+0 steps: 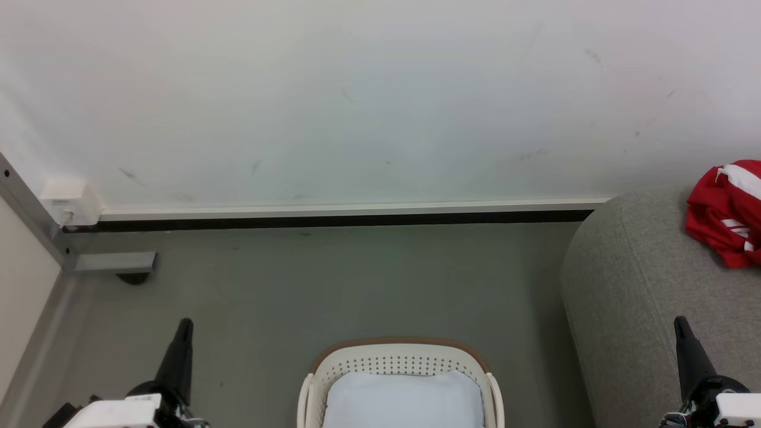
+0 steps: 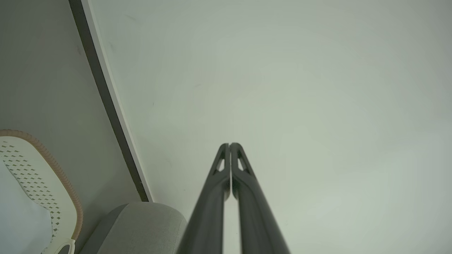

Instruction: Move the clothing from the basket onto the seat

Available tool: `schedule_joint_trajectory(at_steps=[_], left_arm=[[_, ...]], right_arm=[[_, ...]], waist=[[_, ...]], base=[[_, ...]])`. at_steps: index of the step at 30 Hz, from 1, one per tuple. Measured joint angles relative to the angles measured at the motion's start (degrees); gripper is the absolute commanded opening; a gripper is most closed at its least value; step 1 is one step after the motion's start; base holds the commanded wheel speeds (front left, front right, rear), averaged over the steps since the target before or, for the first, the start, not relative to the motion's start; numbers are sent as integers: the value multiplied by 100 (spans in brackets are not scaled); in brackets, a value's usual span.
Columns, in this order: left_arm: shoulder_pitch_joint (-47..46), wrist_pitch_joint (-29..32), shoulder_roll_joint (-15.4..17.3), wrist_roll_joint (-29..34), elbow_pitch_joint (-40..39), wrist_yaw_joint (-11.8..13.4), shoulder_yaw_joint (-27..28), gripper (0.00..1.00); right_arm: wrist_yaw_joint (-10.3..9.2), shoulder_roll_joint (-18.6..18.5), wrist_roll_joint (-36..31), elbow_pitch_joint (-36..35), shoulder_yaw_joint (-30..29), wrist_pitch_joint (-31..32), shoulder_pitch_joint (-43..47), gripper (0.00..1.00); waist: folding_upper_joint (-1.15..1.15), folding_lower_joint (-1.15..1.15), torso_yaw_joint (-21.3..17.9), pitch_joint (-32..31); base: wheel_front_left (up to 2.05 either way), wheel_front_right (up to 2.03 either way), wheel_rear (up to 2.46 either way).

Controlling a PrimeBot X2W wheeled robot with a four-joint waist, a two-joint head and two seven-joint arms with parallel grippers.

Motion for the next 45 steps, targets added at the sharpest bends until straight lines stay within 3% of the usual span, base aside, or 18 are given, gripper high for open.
schedule_joint_trajectory(at_steps=[45], left_arm=[[0,0,0,0,-1,0,0,0]], right_arm=[[0,0,0,0,0,0,-1,0]], waist=[[0,0,0,0]], base=[[0,0,0]])
